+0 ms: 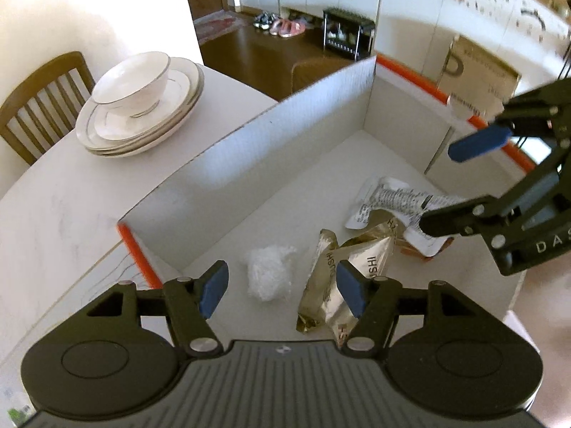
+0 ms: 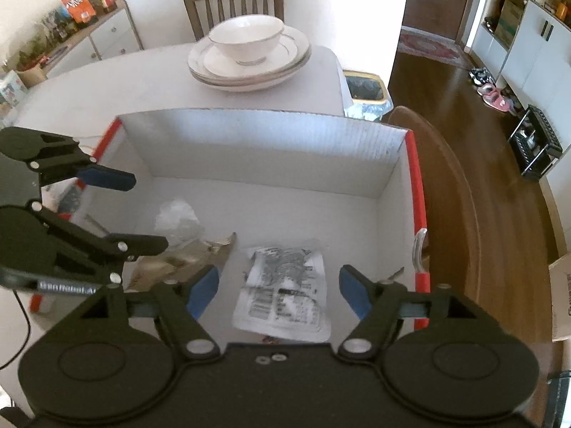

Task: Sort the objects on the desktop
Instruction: 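Release the plastic bag into the box with the left tool while the right tool drops the sachet, then withdraw both open tools from the box back over the table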

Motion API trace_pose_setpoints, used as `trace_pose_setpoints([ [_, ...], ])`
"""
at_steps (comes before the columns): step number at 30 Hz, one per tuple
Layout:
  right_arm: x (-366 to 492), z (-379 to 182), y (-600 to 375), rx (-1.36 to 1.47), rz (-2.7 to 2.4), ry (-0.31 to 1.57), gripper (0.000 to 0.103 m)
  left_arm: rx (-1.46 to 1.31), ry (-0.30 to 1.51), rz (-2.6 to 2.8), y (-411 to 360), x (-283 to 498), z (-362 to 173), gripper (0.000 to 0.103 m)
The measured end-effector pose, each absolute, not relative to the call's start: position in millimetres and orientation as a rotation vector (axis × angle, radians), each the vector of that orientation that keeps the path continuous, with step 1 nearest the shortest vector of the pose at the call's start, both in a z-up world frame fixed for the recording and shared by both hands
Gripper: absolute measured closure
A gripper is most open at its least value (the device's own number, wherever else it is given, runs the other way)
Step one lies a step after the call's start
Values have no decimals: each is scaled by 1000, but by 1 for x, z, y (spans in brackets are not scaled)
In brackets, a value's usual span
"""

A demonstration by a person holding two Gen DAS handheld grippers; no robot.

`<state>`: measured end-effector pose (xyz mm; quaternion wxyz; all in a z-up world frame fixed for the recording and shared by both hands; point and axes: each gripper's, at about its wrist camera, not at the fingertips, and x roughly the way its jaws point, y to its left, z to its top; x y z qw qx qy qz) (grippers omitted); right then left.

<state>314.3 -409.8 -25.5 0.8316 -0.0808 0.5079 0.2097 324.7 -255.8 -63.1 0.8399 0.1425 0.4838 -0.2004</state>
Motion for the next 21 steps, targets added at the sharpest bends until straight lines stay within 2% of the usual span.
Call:
trace_pose_setpoints([
  [11,279,-1,-408,-121,455,1031,25,204,944,-467,-232,293,-29,37],
  [21,243,15,-398,-82,435,957,16,191,847,-508,-213,249,-8,37],
])
